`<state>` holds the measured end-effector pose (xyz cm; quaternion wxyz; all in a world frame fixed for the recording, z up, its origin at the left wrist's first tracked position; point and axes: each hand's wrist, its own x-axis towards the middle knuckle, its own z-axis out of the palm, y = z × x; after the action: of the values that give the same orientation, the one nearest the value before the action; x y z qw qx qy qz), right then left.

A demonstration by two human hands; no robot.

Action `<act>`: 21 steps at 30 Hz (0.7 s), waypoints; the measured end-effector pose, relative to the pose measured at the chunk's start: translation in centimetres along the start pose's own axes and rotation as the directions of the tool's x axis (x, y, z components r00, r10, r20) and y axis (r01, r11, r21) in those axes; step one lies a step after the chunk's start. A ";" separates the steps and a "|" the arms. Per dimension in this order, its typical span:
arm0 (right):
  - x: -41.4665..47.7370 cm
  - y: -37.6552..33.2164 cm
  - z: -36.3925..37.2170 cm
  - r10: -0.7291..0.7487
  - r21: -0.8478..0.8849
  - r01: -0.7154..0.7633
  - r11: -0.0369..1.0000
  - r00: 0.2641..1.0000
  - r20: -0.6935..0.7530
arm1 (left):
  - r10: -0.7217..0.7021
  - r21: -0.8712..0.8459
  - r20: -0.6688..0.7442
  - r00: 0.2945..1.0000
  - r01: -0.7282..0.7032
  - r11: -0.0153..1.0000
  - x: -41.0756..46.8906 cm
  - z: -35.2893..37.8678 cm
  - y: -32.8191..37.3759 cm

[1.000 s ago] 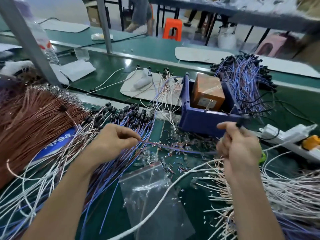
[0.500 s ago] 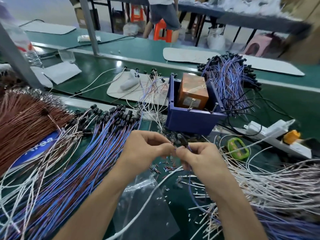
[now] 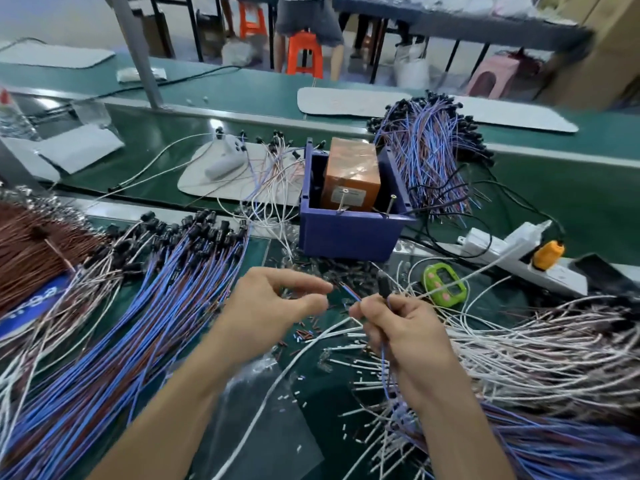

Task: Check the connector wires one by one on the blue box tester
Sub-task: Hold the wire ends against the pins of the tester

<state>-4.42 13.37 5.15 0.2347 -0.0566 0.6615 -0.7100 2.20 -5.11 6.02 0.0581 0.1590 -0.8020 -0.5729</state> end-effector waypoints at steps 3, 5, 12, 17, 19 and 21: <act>0.0 -0.1 0.5 0.001 0.046 -0.003 0.999 1.000 0.024 | -0.040 -0.308 0.080 0.996 0.062 0.949 0.1 3.2 1.0; 0.0 -0.3 0.6 0.015 0.095 -0.018 0.995 0.999 0.035 | -0.080 -0.452 0.111 0.991 0.122 0.884 0.2 4.4 1.4; 0.7 -0.5 -0.6 0.080 0.211 -0.083 0.974 0.997 0.025 | -0.189 -0.513 -0.005 0.982 0.160 0.843 1.5 5.7 1.8; 1.3 -0.3 -1.0 0.078 0.213 -0.065 0.975 0.995 -0.054 | -0.161 -0.505 0.066 0.985 0.172 0.846 1.7 6.4 2.1; 1.6 -0.3 -1.2 0.073 0.211 -0.052 0.976 0.993 -0.094 | -0.147 -0.498 0.068 0.987 0.161 0.852 2.0 6.7 2.0; 1.7 -0.4 -1.3 0.063 0.216 -0.033 0.976 0.989 -0.132 | -0.151 -0.456 0.005 0.989 0.136 0.879 2.3 6.9 2.2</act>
<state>-6.48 13.85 4.97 0.2102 0.0341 0.5973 -0.7733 -2.29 1.04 5.56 0.0635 0.2088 -0.6303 -0.7450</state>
